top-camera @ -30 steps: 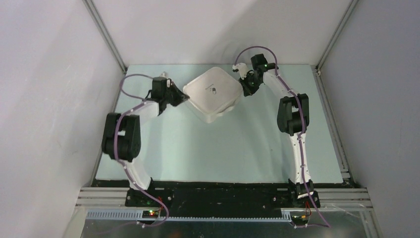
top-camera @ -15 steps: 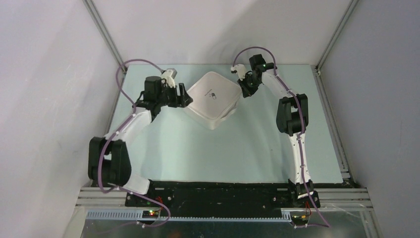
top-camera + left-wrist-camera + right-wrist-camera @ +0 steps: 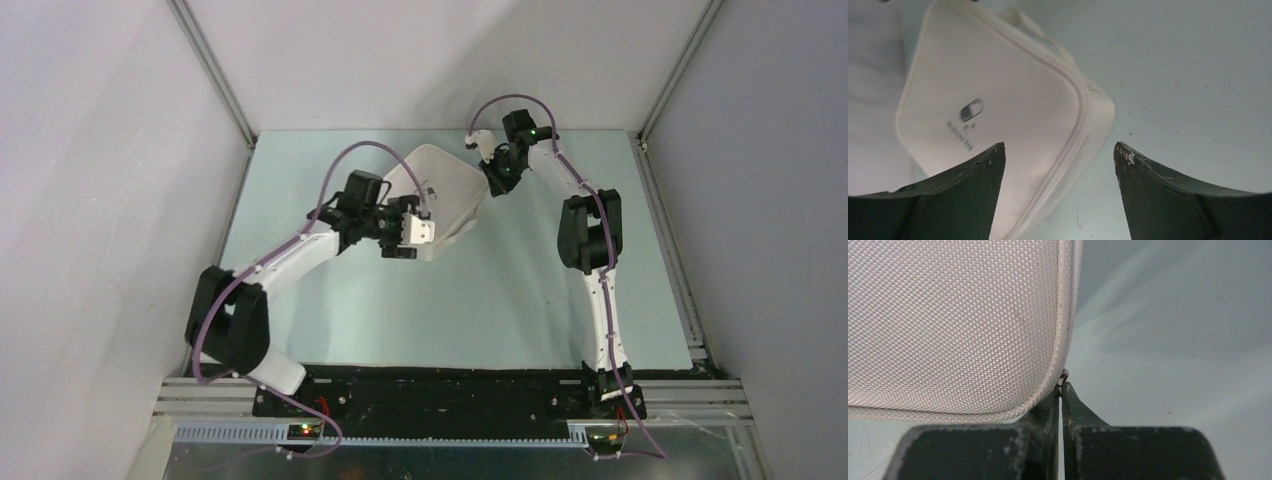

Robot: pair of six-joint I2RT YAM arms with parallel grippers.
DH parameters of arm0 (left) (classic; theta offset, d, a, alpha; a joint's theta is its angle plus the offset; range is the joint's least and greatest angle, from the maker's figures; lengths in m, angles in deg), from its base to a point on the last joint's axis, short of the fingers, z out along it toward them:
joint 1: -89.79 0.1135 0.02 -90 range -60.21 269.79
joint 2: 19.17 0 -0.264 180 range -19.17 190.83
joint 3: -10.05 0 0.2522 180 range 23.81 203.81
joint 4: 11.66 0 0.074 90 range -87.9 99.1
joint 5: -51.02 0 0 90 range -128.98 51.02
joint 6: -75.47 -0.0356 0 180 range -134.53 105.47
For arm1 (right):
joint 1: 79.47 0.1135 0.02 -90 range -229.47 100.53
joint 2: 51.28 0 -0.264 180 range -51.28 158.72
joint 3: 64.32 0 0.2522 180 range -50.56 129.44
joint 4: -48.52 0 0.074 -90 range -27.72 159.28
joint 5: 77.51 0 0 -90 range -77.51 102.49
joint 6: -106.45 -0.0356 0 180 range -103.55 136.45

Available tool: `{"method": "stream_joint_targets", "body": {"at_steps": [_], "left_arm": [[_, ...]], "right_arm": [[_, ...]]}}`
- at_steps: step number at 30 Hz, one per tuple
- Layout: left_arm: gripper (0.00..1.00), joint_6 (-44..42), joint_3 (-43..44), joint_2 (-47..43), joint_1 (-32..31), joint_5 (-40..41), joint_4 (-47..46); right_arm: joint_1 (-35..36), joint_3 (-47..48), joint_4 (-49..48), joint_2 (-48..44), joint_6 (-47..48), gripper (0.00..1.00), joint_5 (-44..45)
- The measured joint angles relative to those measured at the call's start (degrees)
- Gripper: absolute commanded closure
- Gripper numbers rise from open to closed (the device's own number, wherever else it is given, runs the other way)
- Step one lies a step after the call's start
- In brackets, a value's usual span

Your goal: Organize the medicine kit

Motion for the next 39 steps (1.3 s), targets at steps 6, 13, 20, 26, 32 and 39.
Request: {"method": "stream_joint_targets", "body": {"at_steps": [6,13,20,26,32,39], "left_arm": [[0.35,-8.87,2.73,7.82,-3.04,0.61,3.76],[0.61,-6.95,9.20,14.80,-3.98,1.86,6.19],[0.74,-2.64,9.22,14.84,-4.46,2.19,6.73],[0.75,3.78,8.41,15.58,-5.05,2.51,0.59],[0.75,11.72,5.90,15.76,-5.81,3.17,-8.70],[0.69,21.66,4.68,15.91,-6.16,5.25,-17.40]], "right_arm": [[0.13,0.07,0.13,-0.02,0.94,1.00,0.28],[0.70,-0.55,0.85,-0.90,0.37,1.00,0.61],[1.40,-8.09,2.86,-6.54,-1.44,1.00,0.57],[4.02,-9.03,7.76,-8.22,-4.55,1.00,-1.20],[5.79,-8.85,10.56,-8.24,-10.60,1.00,-4.79],[9.05,-7.56,12.28,-8.24,-14.67,1.00,-7.08]]}}
